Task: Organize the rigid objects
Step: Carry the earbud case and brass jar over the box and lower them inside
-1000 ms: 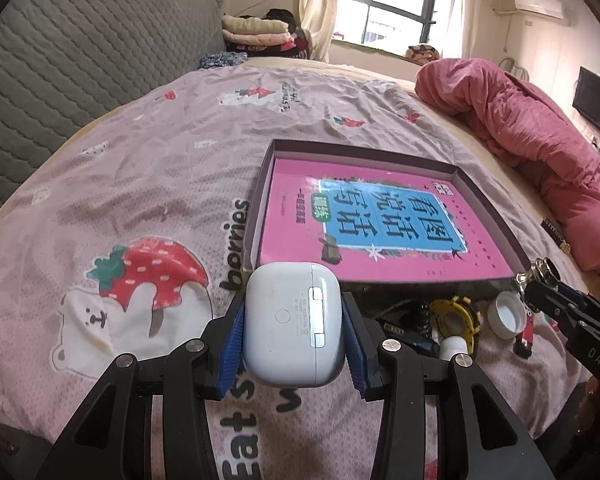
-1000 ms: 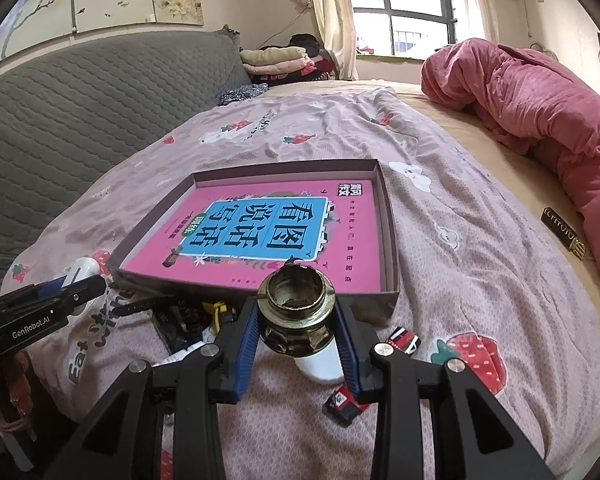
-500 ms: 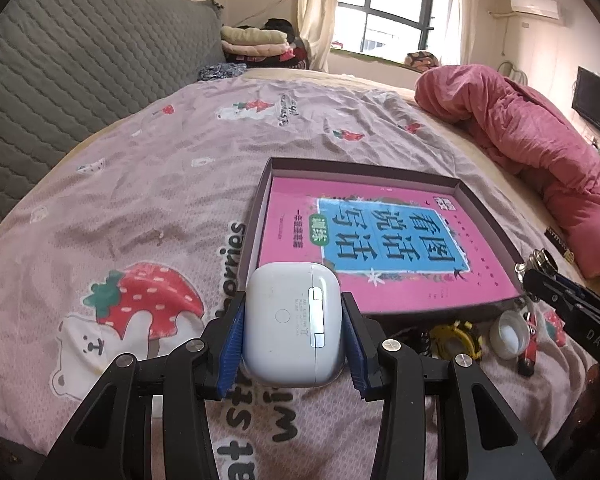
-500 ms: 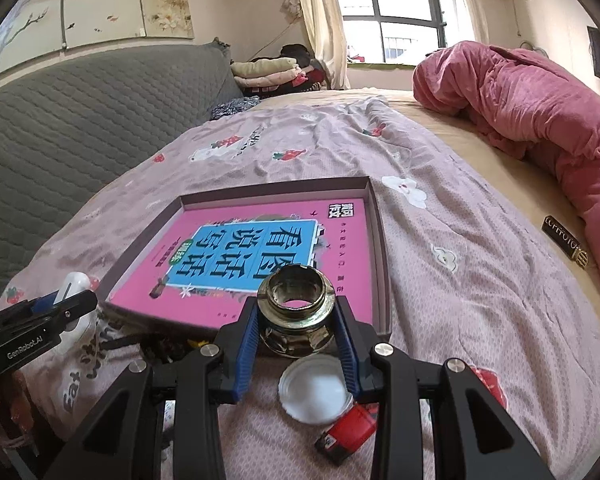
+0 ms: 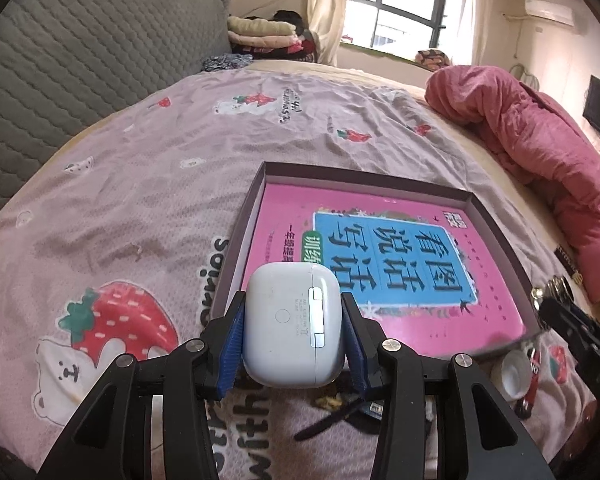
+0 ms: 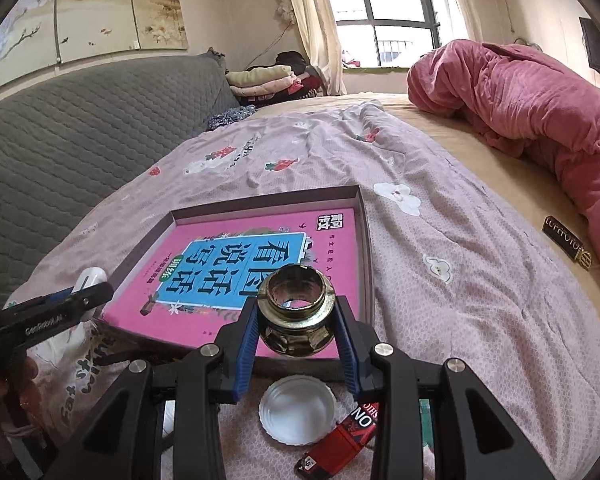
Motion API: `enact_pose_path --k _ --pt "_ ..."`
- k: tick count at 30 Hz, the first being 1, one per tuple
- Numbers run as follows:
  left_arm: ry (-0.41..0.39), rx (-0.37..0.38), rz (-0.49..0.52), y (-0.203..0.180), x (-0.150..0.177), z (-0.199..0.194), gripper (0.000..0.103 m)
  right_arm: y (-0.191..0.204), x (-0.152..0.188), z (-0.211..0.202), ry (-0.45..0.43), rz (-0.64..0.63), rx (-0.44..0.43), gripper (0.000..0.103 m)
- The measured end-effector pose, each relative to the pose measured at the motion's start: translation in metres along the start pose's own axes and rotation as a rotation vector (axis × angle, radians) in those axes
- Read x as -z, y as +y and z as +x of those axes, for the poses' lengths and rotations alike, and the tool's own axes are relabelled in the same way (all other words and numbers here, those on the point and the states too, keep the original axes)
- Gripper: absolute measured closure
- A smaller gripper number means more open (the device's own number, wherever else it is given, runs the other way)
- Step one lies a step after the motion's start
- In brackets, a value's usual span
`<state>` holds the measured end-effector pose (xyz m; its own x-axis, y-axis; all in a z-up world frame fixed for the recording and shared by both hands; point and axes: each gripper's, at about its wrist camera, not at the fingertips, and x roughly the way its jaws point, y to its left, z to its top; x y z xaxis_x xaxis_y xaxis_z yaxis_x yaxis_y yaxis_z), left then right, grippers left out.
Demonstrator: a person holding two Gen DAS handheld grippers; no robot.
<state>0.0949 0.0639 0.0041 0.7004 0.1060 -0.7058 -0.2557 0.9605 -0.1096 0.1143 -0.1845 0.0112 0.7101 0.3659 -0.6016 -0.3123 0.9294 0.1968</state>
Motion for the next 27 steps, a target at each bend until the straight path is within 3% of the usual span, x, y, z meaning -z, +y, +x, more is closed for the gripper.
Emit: enact_pose_path --k 27 --pt "0.067 0.005 -0.007 -0.005 -0.011 0.041 0.058 -0.001 -0.004 0.019 0.001 -0.001 -0.018 0.066"
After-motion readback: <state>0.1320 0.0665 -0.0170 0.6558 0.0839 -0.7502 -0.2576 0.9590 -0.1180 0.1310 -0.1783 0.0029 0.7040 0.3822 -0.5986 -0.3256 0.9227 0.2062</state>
